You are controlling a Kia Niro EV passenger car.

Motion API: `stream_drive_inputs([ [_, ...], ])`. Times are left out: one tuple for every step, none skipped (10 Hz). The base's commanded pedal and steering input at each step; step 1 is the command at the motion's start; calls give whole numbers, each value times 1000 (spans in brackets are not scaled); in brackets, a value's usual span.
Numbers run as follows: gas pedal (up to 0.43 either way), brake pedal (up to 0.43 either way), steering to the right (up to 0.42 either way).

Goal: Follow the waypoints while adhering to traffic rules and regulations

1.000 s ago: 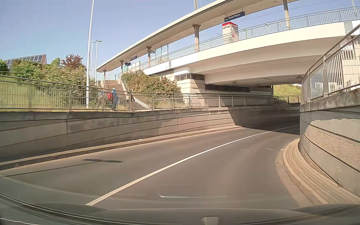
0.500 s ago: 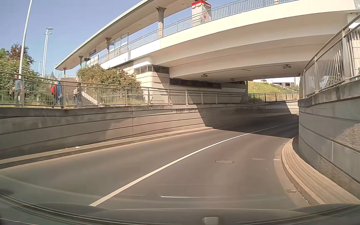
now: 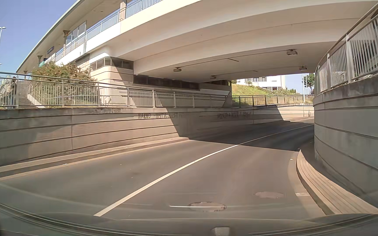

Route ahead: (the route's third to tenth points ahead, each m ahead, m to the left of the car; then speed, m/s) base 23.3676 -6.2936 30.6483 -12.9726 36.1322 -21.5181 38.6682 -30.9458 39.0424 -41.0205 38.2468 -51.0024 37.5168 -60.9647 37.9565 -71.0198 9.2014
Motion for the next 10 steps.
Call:
stream_drive_inputs([
  [0, 30, 123],
  [0, 30, 123],
  [0, 30, 124],
  [0, 30, 126],
  [0, 30, 130],
  [0, 30, 132],
  [20, 30, 128],
  [20, 30, 126],
  [20, 30, 128],
  [39, 30, 127],
])
